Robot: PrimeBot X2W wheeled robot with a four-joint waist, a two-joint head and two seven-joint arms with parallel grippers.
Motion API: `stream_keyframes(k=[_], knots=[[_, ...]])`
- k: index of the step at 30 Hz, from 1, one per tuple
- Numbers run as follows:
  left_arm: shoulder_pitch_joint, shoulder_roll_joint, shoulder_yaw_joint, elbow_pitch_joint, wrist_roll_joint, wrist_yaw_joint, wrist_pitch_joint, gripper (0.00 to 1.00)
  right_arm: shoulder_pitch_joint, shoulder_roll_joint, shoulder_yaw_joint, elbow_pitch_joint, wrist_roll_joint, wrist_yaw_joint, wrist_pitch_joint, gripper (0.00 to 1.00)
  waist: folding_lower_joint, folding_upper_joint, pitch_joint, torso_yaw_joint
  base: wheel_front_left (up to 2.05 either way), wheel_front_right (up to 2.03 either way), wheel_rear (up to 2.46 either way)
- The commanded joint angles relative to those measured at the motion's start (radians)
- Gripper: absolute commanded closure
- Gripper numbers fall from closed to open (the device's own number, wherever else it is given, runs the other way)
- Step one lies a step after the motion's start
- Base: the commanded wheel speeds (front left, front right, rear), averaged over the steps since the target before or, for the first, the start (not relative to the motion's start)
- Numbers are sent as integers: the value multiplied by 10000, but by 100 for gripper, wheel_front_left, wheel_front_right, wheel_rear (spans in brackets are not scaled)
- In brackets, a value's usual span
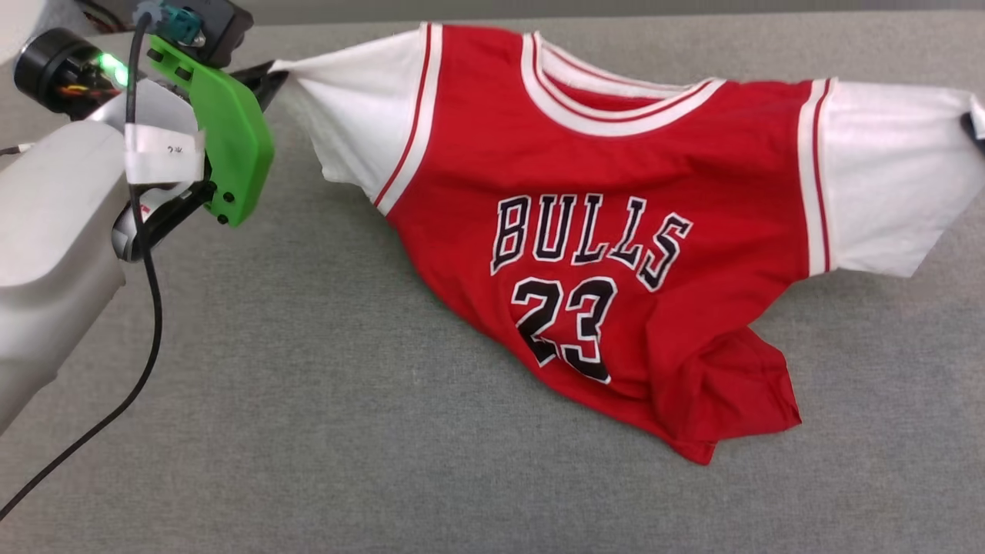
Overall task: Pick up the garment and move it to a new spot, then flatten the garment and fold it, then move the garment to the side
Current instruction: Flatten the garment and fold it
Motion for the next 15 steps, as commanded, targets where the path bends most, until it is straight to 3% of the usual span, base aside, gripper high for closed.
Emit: stream_keyframes(k=[1,9,15], knots=[[-164,114,97,-171,202,137,-201,100,-251,-55,-128,15,-95,-7,-166,100,0,0,-562,302,0,0,0],[-825,388,612,-1184,446,651,-677,100,-1323,-250,-369,-217,-335,-7,-296,100,0,0,-835,323,0,0,0],[-2176,154,1200,-1312,753,979,-919,100,-3278,-102,-198,-67,-612,-7,-6,100,0,0,-73,206,0,0,0]])
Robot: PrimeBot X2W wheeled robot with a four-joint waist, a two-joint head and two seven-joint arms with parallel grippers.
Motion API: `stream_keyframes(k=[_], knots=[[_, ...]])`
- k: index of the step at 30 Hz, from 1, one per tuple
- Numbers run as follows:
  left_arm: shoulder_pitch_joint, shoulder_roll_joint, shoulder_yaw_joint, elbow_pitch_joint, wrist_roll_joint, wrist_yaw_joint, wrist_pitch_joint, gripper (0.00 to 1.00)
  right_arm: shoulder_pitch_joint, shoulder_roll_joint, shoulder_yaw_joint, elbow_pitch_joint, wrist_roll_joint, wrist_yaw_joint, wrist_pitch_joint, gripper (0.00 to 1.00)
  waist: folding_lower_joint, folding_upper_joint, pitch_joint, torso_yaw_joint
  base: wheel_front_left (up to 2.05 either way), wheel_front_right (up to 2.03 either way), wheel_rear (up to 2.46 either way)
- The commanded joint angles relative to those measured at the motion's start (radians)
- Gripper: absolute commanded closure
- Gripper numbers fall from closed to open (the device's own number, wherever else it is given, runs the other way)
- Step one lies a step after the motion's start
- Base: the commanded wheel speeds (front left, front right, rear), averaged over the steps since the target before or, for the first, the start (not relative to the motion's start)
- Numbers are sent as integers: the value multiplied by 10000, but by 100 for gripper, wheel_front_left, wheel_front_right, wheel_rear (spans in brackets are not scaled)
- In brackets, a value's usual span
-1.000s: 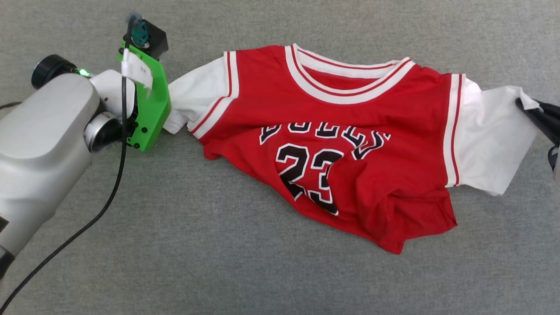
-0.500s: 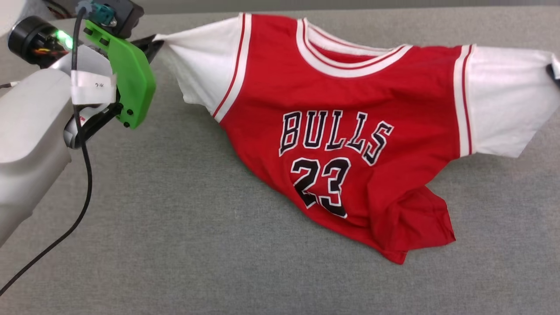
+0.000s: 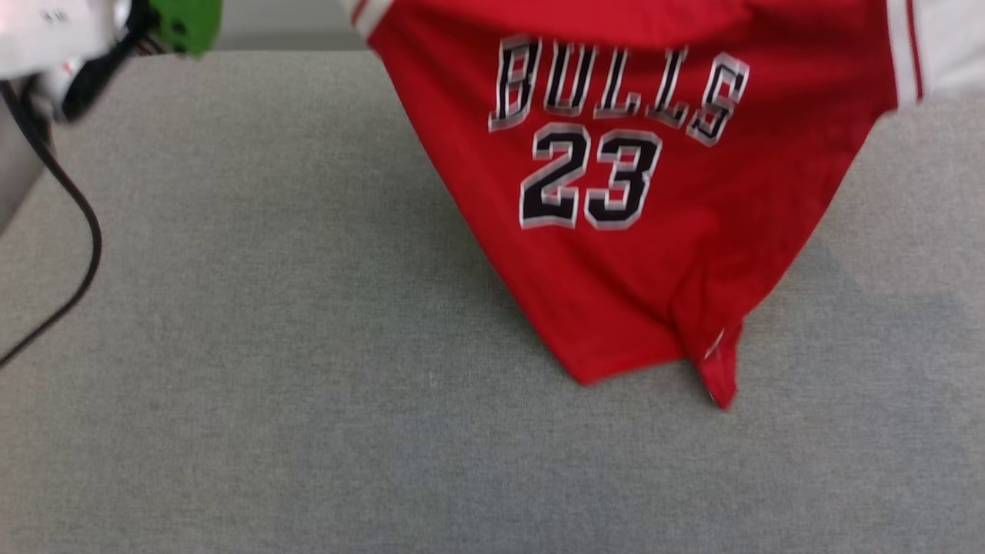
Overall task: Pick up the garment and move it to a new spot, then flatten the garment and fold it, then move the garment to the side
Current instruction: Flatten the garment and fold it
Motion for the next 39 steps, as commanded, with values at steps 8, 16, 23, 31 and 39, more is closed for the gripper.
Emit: stream_keyframes(k=[8,16,23,31,39], knots=[[-2797,-877,568,1254,959,94,-468,100,-4091,1002,636,1543,-645,-7,145,100,0,0,1813,-312,0,0,0],[-5038,-1482,998,2897,1402,-179,-1159,100,-7427,2056,1451,3730,-1211,-7,-532,100,0,0,2653,-410,0,0,0],[-5789,-1913,1063,4356,1404,-546,-1879,100,-9047,2622,2538,5377,-1051,-7,-1531,100,0,0,3266,-420,0,0,0],[-4385,-1946,939,5280,978,-787,-2751,100,-8153,3034,3554,6213,-93,-7,-2701,100,0,0,3152,-469,0,0,0],[-1453,-1604,1062,5330,161,-745,-3633,100,-5917,3212,4922,6148,971,-7,-3833,100,0,0,2093,-526,0,0,0]])
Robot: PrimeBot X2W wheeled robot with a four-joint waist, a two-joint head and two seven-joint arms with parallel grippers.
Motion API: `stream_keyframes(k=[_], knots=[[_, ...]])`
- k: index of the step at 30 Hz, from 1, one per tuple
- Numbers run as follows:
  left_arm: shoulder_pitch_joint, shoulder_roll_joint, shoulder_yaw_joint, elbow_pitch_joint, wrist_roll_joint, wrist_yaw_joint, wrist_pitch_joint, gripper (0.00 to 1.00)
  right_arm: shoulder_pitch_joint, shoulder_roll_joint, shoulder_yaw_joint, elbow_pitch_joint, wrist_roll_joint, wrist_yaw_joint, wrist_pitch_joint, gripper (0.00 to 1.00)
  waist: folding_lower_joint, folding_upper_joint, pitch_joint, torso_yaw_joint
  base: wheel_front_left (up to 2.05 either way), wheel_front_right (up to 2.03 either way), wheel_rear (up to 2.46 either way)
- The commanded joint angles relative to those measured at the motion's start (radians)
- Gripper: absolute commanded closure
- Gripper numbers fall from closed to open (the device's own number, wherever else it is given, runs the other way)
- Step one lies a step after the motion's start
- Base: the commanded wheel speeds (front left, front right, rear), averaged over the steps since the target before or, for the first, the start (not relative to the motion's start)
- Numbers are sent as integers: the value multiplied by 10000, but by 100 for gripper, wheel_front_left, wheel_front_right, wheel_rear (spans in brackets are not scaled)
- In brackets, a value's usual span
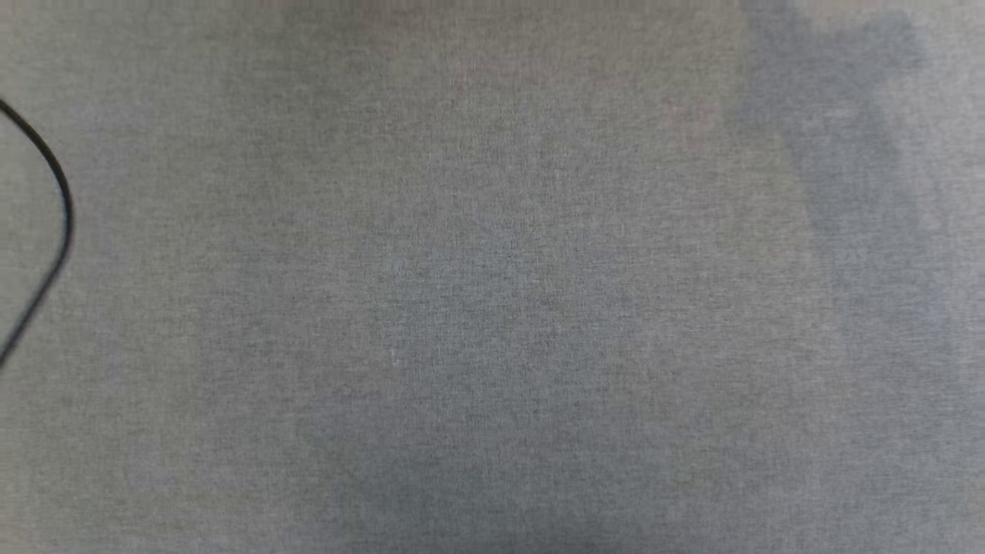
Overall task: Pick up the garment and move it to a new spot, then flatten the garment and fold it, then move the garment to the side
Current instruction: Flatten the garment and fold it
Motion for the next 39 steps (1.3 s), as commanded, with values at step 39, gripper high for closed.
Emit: stream_keyframes(k=[39], knots=[[15321,1127,2153,-6465,-1342,4112,-465,100,12613,-2359,679,-2137,1998,-9,-1101,100,-1,0,-3901,308,0,0,0]])
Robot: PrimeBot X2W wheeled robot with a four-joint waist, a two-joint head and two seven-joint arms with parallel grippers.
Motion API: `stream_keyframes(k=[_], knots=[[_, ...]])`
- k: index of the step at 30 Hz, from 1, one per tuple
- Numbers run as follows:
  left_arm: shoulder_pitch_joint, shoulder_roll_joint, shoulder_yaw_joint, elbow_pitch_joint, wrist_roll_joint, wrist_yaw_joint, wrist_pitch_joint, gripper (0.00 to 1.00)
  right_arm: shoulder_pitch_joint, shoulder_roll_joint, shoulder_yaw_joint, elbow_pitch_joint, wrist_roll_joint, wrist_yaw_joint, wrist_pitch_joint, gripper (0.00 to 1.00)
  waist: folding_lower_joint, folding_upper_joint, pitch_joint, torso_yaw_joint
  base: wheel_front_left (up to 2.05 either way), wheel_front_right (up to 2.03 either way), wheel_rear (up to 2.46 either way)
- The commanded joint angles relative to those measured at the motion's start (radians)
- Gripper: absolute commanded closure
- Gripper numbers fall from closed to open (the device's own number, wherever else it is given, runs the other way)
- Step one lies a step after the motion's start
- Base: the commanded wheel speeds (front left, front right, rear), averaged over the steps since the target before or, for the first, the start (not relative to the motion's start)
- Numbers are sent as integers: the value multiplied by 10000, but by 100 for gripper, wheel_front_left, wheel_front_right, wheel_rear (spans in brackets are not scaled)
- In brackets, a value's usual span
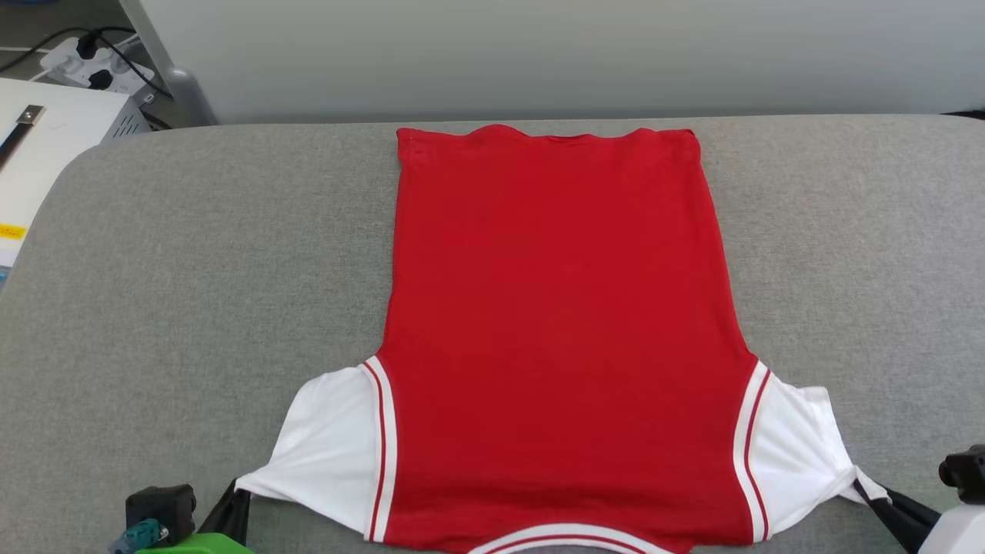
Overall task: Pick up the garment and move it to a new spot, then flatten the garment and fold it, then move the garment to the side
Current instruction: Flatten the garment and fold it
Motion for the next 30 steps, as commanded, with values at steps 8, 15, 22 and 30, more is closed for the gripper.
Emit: stream_keyframes(k=[8,15,22,30], knots=[[392,-304,260,-120,588,86,-58,100,834,107,-534,-132,-281,-19,629,0,1,0,62,113,0,0,0],[34,-575,511,-583,1224,92,-58,100,314,-551,-1882,-607,-768,-19,1045,0,1,0,429,311,0,0,0],[-506,-1085,851,-1717,2109,162,-59,100,-1713,-1714,-4728,-1824,-1304,-19,1969,0,1,0,1662,1066,0,0,0],[-1342,-1472,775,-2514,2980,160,-59,100,-5038,-1120,-5617,-2343,-1342,-19,5244,0,1,0,3143,2027,0,0,0]])
